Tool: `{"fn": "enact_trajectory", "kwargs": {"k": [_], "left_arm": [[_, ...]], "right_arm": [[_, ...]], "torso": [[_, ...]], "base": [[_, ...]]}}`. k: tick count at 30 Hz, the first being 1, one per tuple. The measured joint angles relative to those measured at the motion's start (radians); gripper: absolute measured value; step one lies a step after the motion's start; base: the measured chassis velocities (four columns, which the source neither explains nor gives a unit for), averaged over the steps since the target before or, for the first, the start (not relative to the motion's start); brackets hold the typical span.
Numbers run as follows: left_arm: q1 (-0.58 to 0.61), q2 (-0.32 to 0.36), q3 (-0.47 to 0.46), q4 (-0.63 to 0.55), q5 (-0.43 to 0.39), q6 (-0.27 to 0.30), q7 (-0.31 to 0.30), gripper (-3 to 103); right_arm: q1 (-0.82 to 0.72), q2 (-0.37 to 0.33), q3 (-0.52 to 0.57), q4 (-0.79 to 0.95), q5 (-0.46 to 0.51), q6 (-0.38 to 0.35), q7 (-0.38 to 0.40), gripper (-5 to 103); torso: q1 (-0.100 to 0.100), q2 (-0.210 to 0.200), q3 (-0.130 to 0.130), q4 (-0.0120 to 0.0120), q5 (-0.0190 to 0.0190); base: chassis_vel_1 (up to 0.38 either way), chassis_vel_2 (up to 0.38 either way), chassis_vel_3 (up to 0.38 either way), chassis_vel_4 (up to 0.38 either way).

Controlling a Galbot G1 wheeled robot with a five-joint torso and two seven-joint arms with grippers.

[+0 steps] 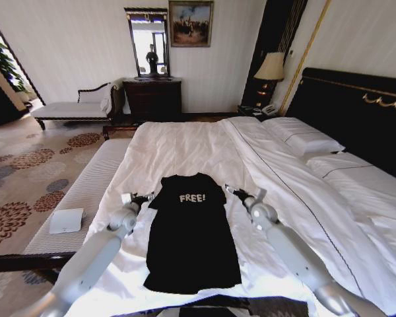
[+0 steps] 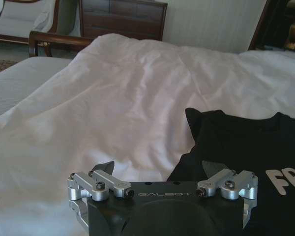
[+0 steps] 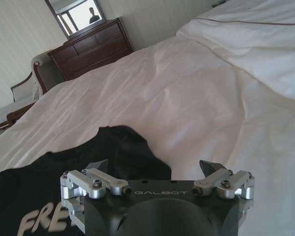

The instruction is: Fold the clothes on the bed.

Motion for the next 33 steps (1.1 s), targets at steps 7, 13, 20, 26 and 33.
{"fn": "enact_trajectory", "kwargs": {"k": [7, 13, 20, 26, 33], "left_arm": [[0.273, -0.04, -0.15, -0.158, 0.049, -0.036, 0.056, 100], [0.408, -0.078, -0.217, -0.232, 0.055, -0.052, 0.1, 100], [0.554, -0.122, -0.264, -0.297, 0.071, -0.078, 0.161, 100], [0.71, -0.132, -0.271, -0.376, 0.025, -0.092, 0.199, 103], [0.907, -0.13, -0.308, -0.441, 0.003, -0.138, 0.273, 97]], "right_arm": [[-0.273, 0.054, 0.152, 0.163, -0.041, -0.007, -0.037, 100], [-0.445, 0.103, 0.237, 0.236, -0.092, -0.001, -0.089, 100], [-0.609, 0.206, 0.306, 0.303, -0.112, 0.011, -0.12, 100], [-0.651, 0.267, 0.347, 0.324, -0.112, 0.009, -0.121, 100], [-0.656, 0.332, 0.362, 0.327, -0.141, -0.004, -0.106, 100]], "torso": [[0.0, 0.0, 0.0, 0.0004, -0.0003], [0.0, 0.0, 0.0, 0.0001, -0.0003], [0.001, 0.0, 0.0, 0.0, -0.0004], [0.0, 0.0, 0.0, 0.0001, -0.0003], [0.0, 0.0, 0.0, 0.0002, -0.0002]], "base": [[0.0, 0.0, 0.0, 0.0], [0.0, 0.0, 0.0, 0.0], [0.0, 0.0, 0.0, 0.0], [0.0, 0.0, 0.0, 0.0], [0.0, 0.0, 0.0, 0.0]]}}
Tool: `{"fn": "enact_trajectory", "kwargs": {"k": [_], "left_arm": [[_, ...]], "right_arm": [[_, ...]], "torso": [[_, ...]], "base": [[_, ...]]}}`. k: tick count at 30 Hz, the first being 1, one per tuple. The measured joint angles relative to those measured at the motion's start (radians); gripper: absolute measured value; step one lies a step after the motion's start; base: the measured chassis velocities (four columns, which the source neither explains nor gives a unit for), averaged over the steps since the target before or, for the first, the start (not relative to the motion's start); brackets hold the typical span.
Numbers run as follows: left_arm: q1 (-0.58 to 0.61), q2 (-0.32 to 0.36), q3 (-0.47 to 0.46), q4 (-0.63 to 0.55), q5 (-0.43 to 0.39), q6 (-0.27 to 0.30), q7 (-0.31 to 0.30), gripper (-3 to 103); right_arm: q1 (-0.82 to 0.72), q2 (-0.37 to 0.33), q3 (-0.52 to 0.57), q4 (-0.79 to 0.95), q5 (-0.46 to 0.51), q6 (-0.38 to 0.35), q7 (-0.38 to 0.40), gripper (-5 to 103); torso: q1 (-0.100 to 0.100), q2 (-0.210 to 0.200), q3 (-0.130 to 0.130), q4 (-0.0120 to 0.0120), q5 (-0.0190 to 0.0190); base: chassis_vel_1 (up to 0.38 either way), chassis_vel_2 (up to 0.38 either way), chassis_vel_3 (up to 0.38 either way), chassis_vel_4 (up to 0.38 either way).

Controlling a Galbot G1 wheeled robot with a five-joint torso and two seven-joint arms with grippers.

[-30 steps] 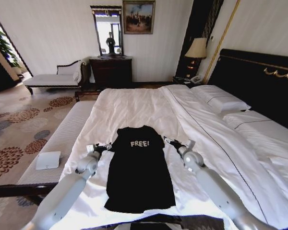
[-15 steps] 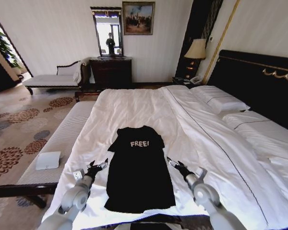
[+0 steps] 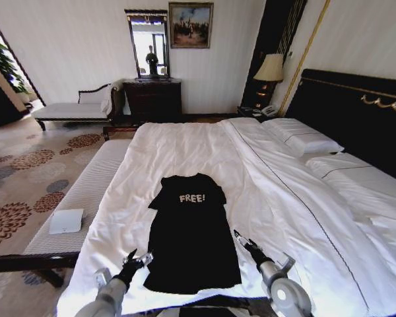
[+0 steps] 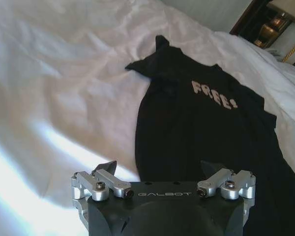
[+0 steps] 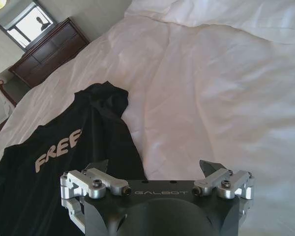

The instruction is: Fold the clothes on the bed.

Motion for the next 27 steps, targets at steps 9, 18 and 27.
{"fn": "enact_trajectory", "kwargs": {"k": [9, 18, 27], "left_arm": [[0.088, 0.016, 0.05, 0.026, 0.024, -0.036, 0.029, 94], [0.052, 0.024, 0.101, 0.073, 0.029, -0.032, 0.022, 77], [0.046, 0.026, 0.099, 0.106, 0.021, -0.029, 0.013, 72]], "right_arm": [[0.003, 0.037, 0.026, -0.009, -0.003, -0.01, 0.013, 100], [-0.017, 0.052, 0.021, -0.009, -0.012, -0.01, 0.017, 100], [-0.025, 0.064, 0.011, -0.007, -0.021, -0.009, 0.02, 100]], "torso": [[0.0, 0.0, 0.0, 0.0002, -0.0001], [0.0, 0.0, 0.0, 0.0, -0.0002], [0.0, 0.0, 0.0, 0.0, -0.0001]], "base": [[0.0, 0.0, 0.0, 0.0], [0.0, 0.0, 0.0, 0.0], [0.0, 0.0, 0.0, 0.0]]}}
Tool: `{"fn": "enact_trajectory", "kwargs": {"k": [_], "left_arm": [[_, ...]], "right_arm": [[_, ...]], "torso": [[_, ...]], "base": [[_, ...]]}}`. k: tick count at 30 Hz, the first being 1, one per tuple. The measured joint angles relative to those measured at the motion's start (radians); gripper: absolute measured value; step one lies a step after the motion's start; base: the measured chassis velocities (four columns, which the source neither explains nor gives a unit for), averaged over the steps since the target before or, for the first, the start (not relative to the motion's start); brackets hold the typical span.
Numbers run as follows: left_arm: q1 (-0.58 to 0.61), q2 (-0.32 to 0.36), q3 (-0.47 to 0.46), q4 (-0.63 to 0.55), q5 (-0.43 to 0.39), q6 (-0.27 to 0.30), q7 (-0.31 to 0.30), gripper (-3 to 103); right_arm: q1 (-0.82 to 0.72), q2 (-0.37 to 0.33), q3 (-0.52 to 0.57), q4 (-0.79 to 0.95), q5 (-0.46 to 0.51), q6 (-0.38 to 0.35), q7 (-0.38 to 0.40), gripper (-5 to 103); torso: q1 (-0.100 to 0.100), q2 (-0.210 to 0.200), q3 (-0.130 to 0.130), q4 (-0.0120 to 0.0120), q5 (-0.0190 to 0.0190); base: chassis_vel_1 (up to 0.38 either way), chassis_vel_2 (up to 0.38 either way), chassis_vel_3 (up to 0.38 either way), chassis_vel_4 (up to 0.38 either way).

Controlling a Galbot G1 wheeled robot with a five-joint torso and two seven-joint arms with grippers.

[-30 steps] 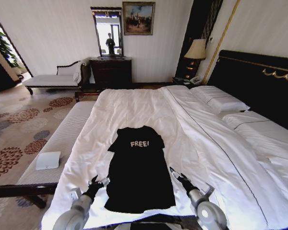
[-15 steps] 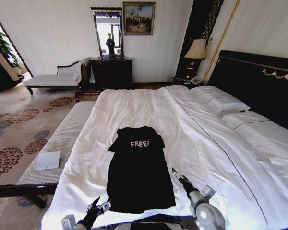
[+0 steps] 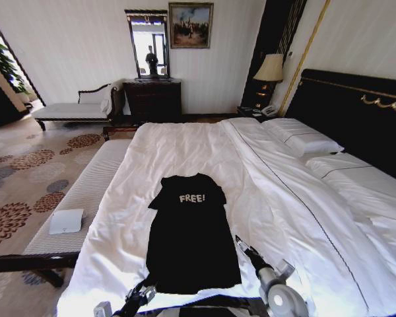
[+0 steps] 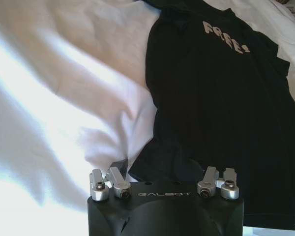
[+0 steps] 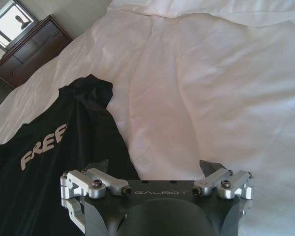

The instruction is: Fold the clothes on the bed.

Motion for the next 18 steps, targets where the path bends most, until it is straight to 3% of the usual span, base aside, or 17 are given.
{"fn": "enact_trajectory", "kwargs": {"k": [4, 7, 9, 17, 18], "left_arm": [[-0.007, -0.005, -0.002, 0.017, -0.005, 0.0, -0.008, 65], [-0.024, -0.012, -0.002, 0.029, -0.006, 0.004, -0.006, 51], [-0.031, -0.014, 0.0, 0.034, -0.006, 0.007, -0.004, 51], [-0.038, -0.017, -0.001, 0.04, -0.005, 0.013, 0.002, 13], [-0.038, -0.017, -0.001, 0.04, -0.005, 0.013, 0.002, 13]], "right_arm": [[0.007, 0.001, -0.002, -0.001, 0.001, 0.0, 0.006, 100], [0.008, 0.001, -0.001, 0.0, 0.005, 0.001, 0.009, 100], [0.008, 0.001, 0.001, 0.001, 0.006, 0.001, 0.01, 100], [0.003, 0.002, 0.011, 0.002, 0.014, 0.004, 0.012, 100], [0.003, 0.002, 0.011, 0.002, 0.014, 0.004, 0.012, 100]], "torso": [[0.0, 0.0, 0.0, 0.0001, 0.0], [0.0, 0.0, 0.0, 0.0001, 0.0], [0.0, 0.0, 0.0, 0.0001, 0.0], [0.0, 0.0, 0.0, 0.0001, 0.0], [0.0, 0.0, 0.0, 0.0001, 0.0]], "base": [[0.0, 0.0, 0.0, 0.0], [0.0, 0.0, 0.0, 0.0], [0.0, 0.0, 0.0, 0.0], [0.0, 0.0, 0.0, 0.0], [0.0, 0.0, 0.0, 0.0]]}}
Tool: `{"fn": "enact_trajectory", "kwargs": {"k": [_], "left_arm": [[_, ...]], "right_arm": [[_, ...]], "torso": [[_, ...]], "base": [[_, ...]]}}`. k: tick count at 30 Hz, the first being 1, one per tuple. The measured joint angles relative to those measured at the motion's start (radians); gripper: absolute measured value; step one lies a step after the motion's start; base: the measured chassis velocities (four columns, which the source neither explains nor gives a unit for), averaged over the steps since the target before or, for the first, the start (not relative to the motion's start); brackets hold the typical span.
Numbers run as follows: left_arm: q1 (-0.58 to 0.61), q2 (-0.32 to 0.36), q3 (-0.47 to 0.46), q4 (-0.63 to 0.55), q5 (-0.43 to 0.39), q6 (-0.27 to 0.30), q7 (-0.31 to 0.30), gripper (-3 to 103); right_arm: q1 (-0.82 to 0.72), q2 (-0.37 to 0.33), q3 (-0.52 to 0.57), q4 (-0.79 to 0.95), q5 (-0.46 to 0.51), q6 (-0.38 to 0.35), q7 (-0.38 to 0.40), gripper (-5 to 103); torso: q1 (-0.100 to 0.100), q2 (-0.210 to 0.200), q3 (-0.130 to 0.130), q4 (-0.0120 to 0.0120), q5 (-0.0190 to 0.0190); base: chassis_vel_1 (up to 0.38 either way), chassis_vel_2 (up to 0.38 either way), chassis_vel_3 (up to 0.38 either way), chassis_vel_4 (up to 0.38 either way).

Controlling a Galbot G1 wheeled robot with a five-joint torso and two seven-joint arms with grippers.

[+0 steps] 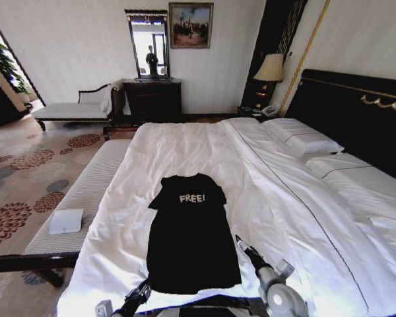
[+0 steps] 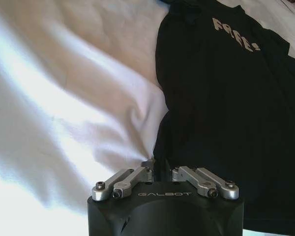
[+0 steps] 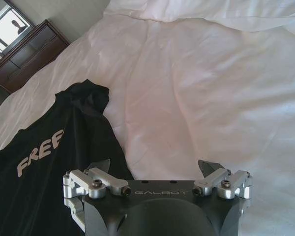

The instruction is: Fold the clothes on the bed.

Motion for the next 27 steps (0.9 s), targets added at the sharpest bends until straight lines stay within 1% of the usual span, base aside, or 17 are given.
{"fn": "enact_trajectory", "kwargs": {"k": [1, 2, 3, 6, 14, 16, 17, 21, 24, 27], "left_arm": [[0.0, -0.001, -0.007, 0.0, -0.003, 0.0, 0.0, 7], [0.0, -0.001, -0.012, 0.0, -0.005, 0.0, 0.0, 7], [0.004, -0.002, -0.02, -0.006, -0.009, 0.0, -0.001, 3], [0.016, -0.004, -0.035, -0.022, -0.015, -0.002, -0.003, 0], [0.054, -0.027, -0.1, -0.066, -0.018, -0.027, -0.02, 0], [0.057, -0.044, -0.135, -0.075, -0.034, -0.037, -0.031, 0], [0.057, -0.044, -0.135, -0.075, -0.034, -0.037, -0.031, 0], [0.041, -0.065, -0.193, -0.076, -0.078, -0.039, -0.046, 0], [0.031, -0.067, -0.216, -0.073, -0.097, -0.038, -0.051, 0], [0.027, -0.067, -0.219, -0.071, -0.098, -0.038, -0.052, 0]], "right_arm": [[0.0, 0.001, 0.0, 0.0, 0.001, 0.0, 0.0, 100], [0.0, 0.002, 0.0, -0.001, 0.001, 0.001, 0.0, 100], [-0.003, 0.005, -0.001, -0.001, 0.002, 0.001, 0.0, 100], [-0.012, 0.013, -0.011, 0.0, 0.005, 0.001, 0.001, 100], [-0.085, 0.052, -0.028, 0.018, 0.009, -0.006, 0.001, 100], [-0.124, 0.073, -0.021, 0.024, 0.006, -0.007, -0.011, 100], [-0.124, 0.073, -0.021, 0.024, 0.006, -0.007, -0.011, 100], [-0.152, 0.094, -0.007, 0.015, 0.008, -0.006, -0.02, 100], [-0.166, 0.102, -0.01, 0.008, 0.009, -0.005, -0.028, 100], [-0.177, 0.113, -0.02, 0.003, 0.006, -0.004, -0.033, 100]], "torso": [[0.0, 0.0, 0.0, 0.0, -0.0001], [0.0, 0.0, 0.0, 0.0, -0.0001], [0.0, 0.0, 0.0, 0.0, -0.0002], [0.0, 0.0, 0.0, 0.0, 0.0], [0.0, 0.0, 0.0, 0.0, -0.0001], [0.0, 0.0, 0.0, -0.0001, -0.0001], [0.0, 0.0, 0.0, -0.0001, -0.0001], [0.0, 0.0, 0.0, -0.0001, -0.0002], [0.0, 0.0, 0.0, -0.0001, -0.0002], [0.0, 0.0, 0.0, -0.0001, -0.0002]], "base": [[0.0, 0.0, 0.0, 0.0], [0.0, 0.0, 0.0, 0.0], [0.0, 0.0, 0.0, 0.0], [0.0, 0.0, 0.0, 0.0], [0.0, 0.0, 0.0, 0.0], [0.0, 0.0, 0.0, 0.0], [0.0, 0.0, 0.0, 0.0], [0.0, 0.0, 0.0, 0.0], [0.0, 0.0, 0.0, 0.0], [0.0, 0.0, 0.0, 0.0]]}}
